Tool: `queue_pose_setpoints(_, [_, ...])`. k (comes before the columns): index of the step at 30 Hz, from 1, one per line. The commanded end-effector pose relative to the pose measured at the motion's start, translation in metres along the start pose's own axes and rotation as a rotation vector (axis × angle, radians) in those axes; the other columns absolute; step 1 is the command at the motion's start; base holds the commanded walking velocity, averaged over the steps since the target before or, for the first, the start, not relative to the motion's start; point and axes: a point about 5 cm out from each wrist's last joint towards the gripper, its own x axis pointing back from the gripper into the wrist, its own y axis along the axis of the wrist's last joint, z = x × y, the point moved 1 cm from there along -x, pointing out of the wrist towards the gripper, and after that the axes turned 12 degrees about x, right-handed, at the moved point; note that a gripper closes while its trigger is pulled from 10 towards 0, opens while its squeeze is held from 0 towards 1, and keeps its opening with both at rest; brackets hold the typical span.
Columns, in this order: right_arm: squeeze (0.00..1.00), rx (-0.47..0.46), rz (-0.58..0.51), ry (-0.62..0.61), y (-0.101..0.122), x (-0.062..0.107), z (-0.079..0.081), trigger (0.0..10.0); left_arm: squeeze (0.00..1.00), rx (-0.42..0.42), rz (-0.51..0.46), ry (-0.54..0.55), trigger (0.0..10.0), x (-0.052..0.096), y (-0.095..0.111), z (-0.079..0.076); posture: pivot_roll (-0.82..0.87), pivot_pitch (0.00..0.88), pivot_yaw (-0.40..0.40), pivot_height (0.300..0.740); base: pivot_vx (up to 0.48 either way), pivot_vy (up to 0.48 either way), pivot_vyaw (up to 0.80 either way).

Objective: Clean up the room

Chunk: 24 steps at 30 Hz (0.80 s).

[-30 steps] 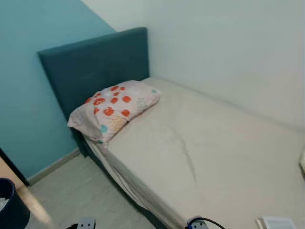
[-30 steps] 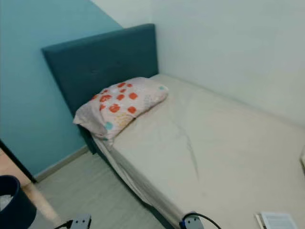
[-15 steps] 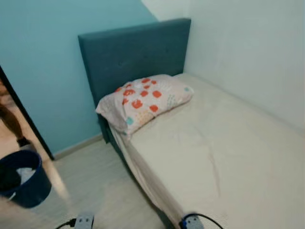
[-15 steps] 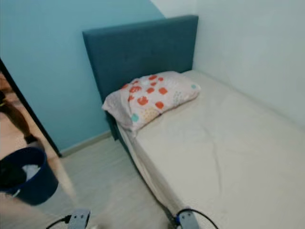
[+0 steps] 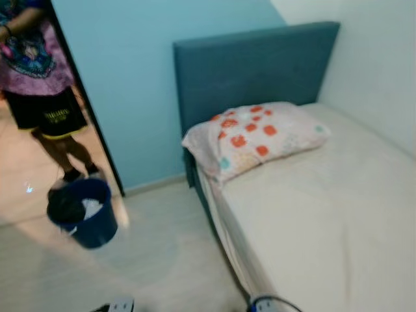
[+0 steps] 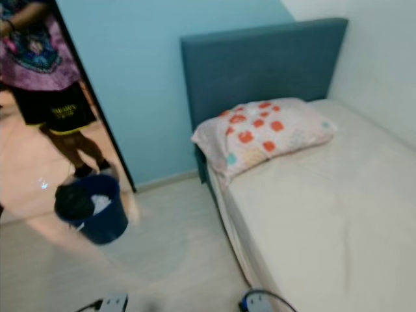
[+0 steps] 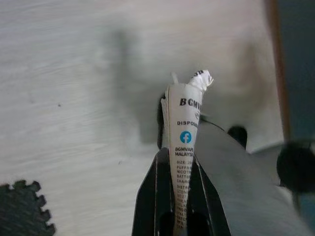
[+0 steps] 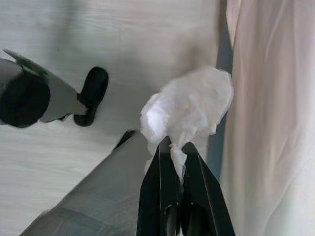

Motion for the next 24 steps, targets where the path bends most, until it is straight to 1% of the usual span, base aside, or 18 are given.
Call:
queue_pose_setpoints(1, [0.00, -0.002, 0.007, 0.022, -0.0034, 0.0000, 0.0073, 10.0, 0.00, 0.010, 0.031, 0.009, 10.0, 0.0010, -0.0087, 0.0013, -0.05, 0.041, -0.016, 0.737, 0.000, 0.000, 0.78])
queue_pose_setpoints(5, [0.00, 0.001, 0.005, 0.027, -0.0023, -0.0002, 0.0069, 10.0, 0.00, 0.003, 0.026, 0.014, 10.0, 0.0006, -0.0066, 0.0011, -0.05, 0.029, -0.018, 0.737, 0.000, 0.000, 0.78])
queue_pose_setpoints(15, [0.00, 0.017, 0.003, 0.038, -0.0009, -0.0006, 0.0075, 10.0, 0.00, 0.018, 0.015, 0.008, 10.0, 0.0001, -0.0034, 0.0004, -0.04, 0.026, -0.019, 0.737, 0.000, 0.000, 0.78])
queue_pose_setpoints(20, [0.00, 0.020, -0.001, 0.040, 0.0003, -0.0009, 0.0083, 10.0, 0.00, 0.021, 0.005, 0.001, 10.0, 0.0000, -0.0012, 0.0002, -0.05, 0.027, -0.017, 0.737, 0.279, 0.000, 0.77])
queue_pose_setpoints(22, [0.00, -0.023, -0.012, 0.028, 0.0013, -0.0010, 0.0076, 10.0, 0.00, 0.017, 0.002, 0.004, 10.0, 0.0000, -0.0002, 0.0007, -0.05, 0.027, -0.016, 0.737, 0.349, 0.000, 0.78])
queue_pose_setpoints(23, [0.00, -0.023, -0.012, 0.028, 0.0013, -0.0010, 0.0076, 10.0, 0.00, 0.017, 0.002, 0.004, 10.0, 0.0000, -0.0002, 0.0007, -0.05, 0.027, -0.016, 0.737, 0.349, 0.000, 0.78])
queue_pose_setpoints(24, [0.00, -0.035, -0.012, 0.017, 0.0018, -0.0012, 0.0067, 10.0, 0.00, 0.015, 0.001, 0.005, 10.0, -0.0001, 0.0003, 0.0008, -0.05, 0.028, -0.016, 0.737, 0.364, 0.000, 0.00])
